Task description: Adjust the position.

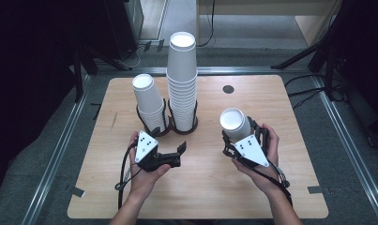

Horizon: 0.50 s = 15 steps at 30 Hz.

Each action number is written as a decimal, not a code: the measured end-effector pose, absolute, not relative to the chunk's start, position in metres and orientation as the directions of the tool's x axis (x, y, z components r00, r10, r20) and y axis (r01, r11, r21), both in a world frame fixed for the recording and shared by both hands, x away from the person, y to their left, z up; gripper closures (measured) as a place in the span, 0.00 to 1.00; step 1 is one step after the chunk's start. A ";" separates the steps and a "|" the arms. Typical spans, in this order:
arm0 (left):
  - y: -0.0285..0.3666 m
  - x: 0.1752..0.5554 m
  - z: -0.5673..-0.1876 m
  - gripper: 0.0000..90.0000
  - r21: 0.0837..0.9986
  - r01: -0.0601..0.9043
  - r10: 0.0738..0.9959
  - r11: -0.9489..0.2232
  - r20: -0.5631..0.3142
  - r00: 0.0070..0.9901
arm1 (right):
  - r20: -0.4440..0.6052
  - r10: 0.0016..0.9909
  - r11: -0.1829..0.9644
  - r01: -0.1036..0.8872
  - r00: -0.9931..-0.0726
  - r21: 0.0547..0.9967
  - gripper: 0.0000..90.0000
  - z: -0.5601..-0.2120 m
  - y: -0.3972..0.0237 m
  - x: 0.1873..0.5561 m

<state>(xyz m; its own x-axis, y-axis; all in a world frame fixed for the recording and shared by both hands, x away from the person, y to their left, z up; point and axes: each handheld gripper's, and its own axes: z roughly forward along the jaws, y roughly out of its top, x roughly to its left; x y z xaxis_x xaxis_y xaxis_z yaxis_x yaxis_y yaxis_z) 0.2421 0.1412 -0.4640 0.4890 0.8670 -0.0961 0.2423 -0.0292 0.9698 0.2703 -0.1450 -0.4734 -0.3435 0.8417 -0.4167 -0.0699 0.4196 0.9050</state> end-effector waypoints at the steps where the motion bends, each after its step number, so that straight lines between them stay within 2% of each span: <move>1: 0.141 0.242 -0.464 0.00 0.970 0.241 0.865 -0.027 -0.098 0.492 | -0.417 0.842 0.420 -0.070 -0.343 0.905 0.16 -0.473 -0.145 0.270; 3: 0.142 0.242 -0.463 0.00 0.969 0.245 0.853 -0.022 -0.109 0.510 | -0.465 0.815 0.465 -0.087 -0.345 0.881 0.16 -0.478 -0.142 0.269; 15: 0.136 0.239 -0.459 0.00 0.969 0.244 0.829 -0.043 -0.101 0.551 | -0.580 0.740 0.567 -0.149 -0.341 0.810 0.16 -0.491 -0.130 0.267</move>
<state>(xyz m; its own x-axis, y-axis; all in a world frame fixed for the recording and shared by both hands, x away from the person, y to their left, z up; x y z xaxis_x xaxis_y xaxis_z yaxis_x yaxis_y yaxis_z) 0.2395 0.1358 -0.4588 0.5506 0.8286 -0.1014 0.2436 -0.0433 0.9689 0.2668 -0.1297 -0.4908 -0.3411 0.7395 -0.5803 -0.1486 0.5671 0.8101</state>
